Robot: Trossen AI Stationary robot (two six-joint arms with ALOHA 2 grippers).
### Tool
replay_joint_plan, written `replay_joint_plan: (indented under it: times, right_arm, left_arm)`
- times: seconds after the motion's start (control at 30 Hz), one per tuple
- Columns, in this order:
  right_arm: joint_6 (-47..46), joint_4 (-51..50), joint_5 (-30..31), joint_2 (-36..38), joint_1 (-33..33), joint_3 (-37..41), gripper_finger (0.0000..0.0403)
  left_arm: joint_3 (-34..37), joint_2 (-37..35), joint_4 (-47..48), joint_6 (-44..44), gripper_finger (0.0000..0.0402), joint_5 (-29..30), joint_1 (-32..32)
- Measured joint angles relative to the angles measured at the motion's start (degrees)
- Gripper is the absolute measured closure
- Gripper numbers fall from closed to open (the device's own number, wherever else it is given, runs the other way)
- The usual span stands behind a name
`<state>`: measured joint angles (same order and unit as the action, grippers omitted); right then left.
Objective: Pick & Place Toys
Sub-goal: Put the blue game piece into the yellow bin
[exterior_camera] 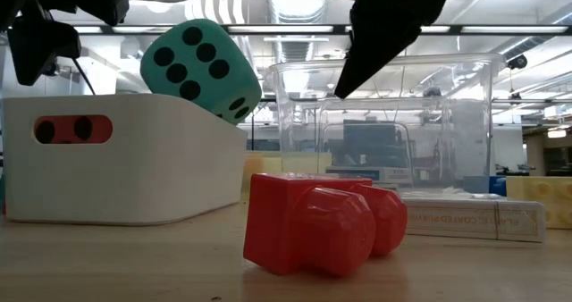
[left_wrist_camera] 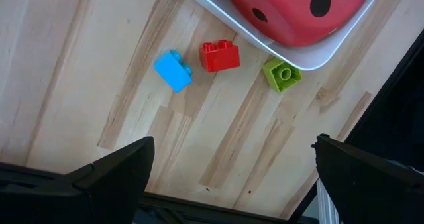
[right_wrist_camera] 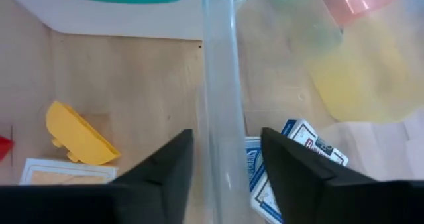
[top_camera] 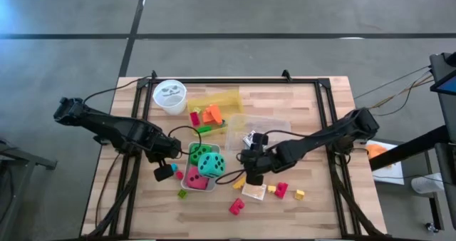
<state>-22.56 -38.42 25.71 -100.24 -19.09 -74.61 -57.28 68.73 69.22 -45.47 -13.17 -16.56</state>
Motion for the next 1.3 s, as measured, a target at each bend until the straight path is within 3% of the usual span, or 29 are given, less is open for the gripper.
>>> replay_joint_plan:
  times: [0.17, 0.33, 0.47, 0.63, 0.87, 1.03, 1.3]
  right_arm:
    - [-0.29, -0.34, -0.04, 0.98, -0.02, -0.02, 0.0167]
    - [-1.83, -1.85, -0.07, 2.48, -0.17, -0.02, 0.0143]
    - [-4.99, -5.01, -0.13, 4.38, -0.37, -0.04, 0.0140]
    - [-6.75, -6.40, 1.23, 6.40, -1.82, -0.03, 0.0140]
    - [-7.22, -7.01, 4.80, 7.76, -4.56, 0.02, 0.0140]
    - [-9.29, -9.18, 8.23, 8.23, -6.31, 0.04, 0.0140]
    - [-10.11, -10.85, 10.51, 8.26, -6.93, 0.52, 0.0140]
  left_arm:
    - [0.00, 0.00, 0.01, -0.02, 0.0002, -0.02, 0.00]
    - [1.29, 0.12, -0.87, -0.32, 0.0002, 0.04, 0.02]
    - [4.41, 0.46, -1.88, -2.11, 0.0002, 0.68, 0.02]
    - [8.58, 0.48, -5.27, -7.01, 0.0002, 8.01, 0.15]
    - [13.71, 0.48, -8.07, -16.16, 0.0002, 11.79, 0.13]
    - [17.21, 0.48, -16.03, -19.73, 0.0002, 11.06, 0.15]
    - [18.34, 0.48, -16.73, -23.28, 0.0002, 11.29, 0.15]
